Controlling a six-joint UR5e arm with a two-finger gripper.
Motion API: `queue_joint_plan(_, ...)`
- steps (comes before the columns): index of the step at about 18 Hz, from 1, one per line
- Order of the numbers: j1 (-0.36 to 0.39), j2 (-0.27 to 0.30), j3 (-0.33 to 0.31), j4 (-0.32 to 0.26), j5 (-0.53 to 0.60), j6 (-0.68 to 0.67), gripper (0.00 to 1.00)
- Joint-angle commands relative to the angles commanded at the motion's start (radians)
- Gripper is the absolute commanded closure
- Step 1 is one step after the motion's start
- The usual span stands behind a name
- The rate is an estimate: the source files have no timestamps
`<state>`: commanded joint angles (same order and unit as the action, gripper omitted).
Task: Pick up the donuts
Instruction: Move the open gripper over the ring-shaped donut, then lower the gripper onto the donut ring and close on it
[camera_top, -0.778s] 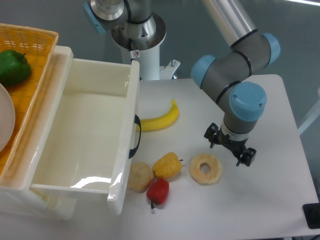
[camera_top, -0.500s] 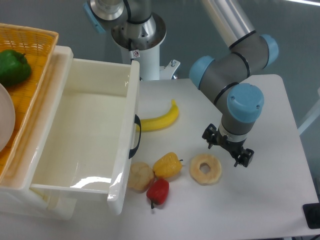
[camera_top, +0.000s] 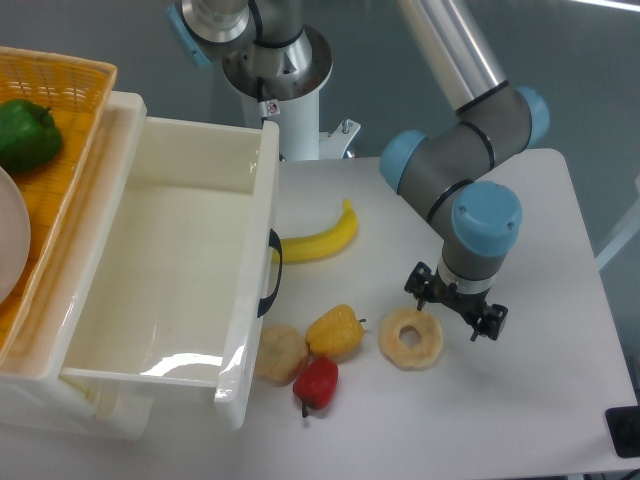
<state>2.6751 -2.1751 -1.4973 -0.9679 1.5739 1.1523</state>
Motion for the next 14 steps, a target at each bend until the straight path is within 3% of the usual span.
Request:
queue_joint_plan(4, 0.016, -0.021, -0.003, 0.0, -0.04, -0.126, 0.0)
queue_joint_plan(14, 0.009, -0.041, 0.012, 0.0, -0.069, -0.241, 0.0)
